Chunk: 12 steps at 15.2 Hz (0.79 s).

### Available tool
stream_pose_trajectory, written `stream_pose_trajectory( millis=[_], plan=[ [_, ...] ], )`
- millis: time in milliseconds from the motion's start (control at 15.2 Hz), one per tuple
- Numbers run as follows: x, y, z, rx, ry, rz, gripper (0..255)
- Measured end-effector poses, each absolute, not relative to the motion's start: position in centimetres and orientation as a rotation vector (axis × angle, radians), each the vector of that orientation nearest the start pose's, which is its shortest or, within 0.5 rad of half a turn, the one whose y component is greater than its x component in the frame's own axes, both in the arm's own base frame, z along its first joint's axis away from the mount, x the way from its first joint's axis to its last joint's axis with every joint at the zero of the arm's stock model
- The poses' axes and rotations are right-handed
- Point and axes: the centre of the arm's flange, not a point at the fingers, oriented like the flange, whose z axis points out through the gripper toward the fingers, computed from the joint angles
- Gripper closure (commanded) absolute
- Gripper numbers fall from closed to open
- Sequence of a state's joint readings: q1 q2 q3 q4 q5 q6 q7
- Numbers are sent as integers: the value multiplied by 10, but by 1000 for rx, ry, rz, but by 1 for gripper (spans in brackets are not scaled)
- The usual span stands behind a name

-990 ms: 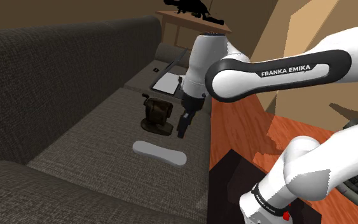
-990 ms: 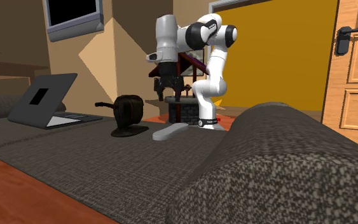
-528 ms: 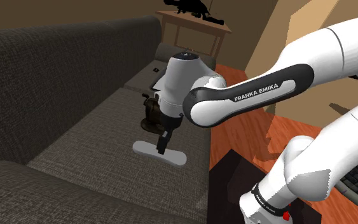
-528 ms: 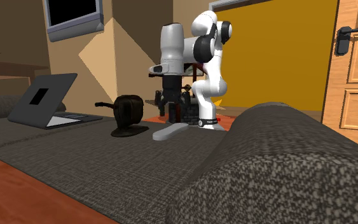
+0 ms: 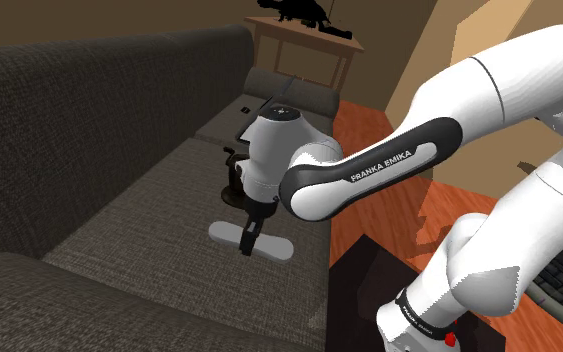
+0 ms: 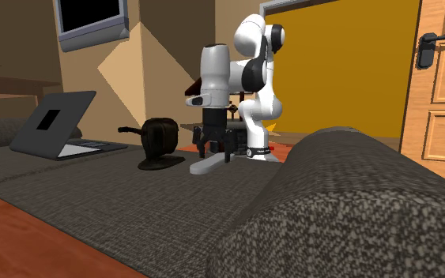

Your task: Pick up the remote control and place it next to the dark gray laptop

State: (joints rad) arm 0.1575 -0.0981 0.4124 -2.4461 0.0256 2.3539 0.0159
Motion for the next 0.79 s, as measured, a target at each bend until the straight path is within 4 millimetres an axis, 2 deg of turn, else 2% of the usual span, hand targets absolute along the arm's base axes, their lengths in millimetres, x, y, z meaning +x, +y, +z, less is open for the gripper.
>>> stream_pose_trajectory(
  millis=[462, 528, 792],
  plan=[
    [397, 254, 330, -3050, -835, -8, 0],
    [397, 254, 330, -3050, -835, -8, 255],
    [397, 254, 330, -3050, -834, -7, 255]
  ],
)
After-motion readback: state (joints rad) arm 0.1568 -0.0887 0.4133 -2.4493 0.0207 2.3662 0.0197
